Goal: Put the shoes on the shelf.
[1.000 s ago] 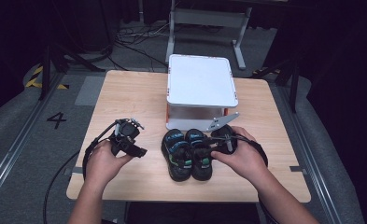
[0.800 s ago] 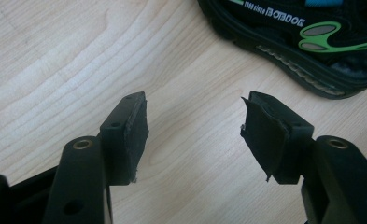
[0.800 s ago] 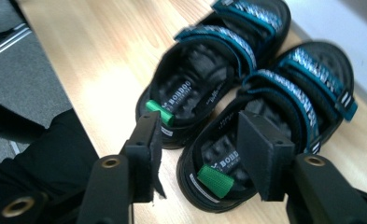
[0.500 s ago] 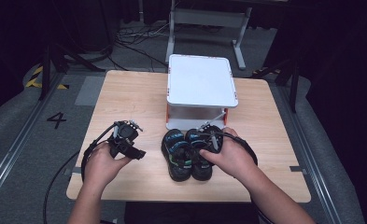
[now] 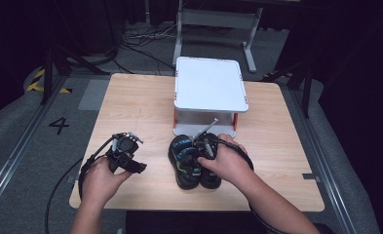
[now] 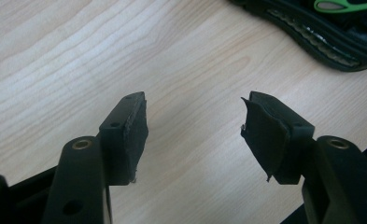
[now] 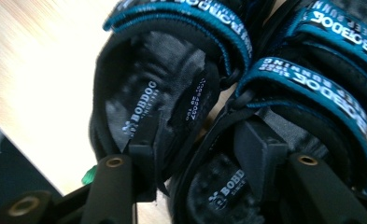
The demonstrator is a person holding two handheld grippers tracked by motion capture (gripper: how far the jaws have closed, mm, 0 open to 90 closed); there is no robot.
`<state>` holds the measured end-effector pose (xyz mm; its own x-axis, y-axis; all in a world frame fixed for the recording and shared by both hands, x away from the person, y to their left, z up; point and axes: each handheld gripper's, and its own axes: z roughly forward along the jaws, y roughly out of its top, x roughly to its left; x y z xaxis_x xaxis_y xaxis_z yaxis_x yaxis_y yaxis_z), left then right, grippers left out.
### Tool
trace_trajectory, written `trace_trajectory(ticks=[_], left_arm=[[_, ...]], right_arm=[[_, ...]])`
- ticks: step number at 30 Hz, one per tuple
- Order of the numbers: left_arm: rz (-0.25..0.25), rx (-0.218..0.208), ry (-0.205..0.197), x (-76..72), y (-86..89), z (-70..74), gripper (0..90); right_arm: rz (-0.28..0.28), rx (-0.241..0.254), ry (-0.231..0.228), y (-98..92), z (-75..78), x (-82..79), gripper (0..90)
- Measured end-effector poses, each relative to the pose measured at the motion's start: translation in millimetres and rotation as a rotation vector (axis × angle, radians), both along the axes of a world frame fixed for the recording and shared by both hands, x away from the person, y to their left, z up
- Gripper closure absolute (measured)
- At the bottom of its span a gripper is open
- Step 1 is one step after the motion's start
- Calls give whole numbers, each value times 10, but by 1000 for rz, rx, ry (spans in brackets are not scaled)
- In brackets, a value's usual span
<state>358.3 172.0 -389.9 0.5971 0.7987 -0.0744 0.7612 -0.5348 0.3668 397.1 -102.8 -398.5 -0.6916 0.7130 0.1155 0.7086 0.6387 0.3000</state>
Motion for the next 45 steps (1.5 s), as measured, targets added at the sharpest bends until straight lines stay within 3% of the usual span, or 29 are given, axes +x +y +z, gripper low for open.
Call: trace_trajectory(ticks=[3, 8, 15, 20, 27, 31, 36, 45], left_arm=[[16, 0, -2, -30, 44, 0, 397], [17, 2, 0, -42, 48, -7, 397], [9, -2, -4, -8, 29, -10, 397], [3, -7, -9, 35, 13, -2, 398], [-20, -9, -7, 100, -49, -1, 399], [-37, -11, -6, 139, -105, 3, 399], [-48, -11, -5, 175, -126, -1, 399], [-55, -18, -3, 200, -144, -7, 398]], right_arm=[[24, -29, 0, 20, -32, 24, 653], [13, -14, 25, -6, -48, 66, 772], [-29, 24, 24, -68, -58, 51, 830], [-37, 52, 38, -130, 23, 64, 834], [-130, 115, -33, -365, 276, 246, 833], [-216, 146, -89, -506, 380, 471, 832], [-287, 167, -154, -543, 368, 639, 832], [-377, 125, -150, -500, 182, 839, 831]])
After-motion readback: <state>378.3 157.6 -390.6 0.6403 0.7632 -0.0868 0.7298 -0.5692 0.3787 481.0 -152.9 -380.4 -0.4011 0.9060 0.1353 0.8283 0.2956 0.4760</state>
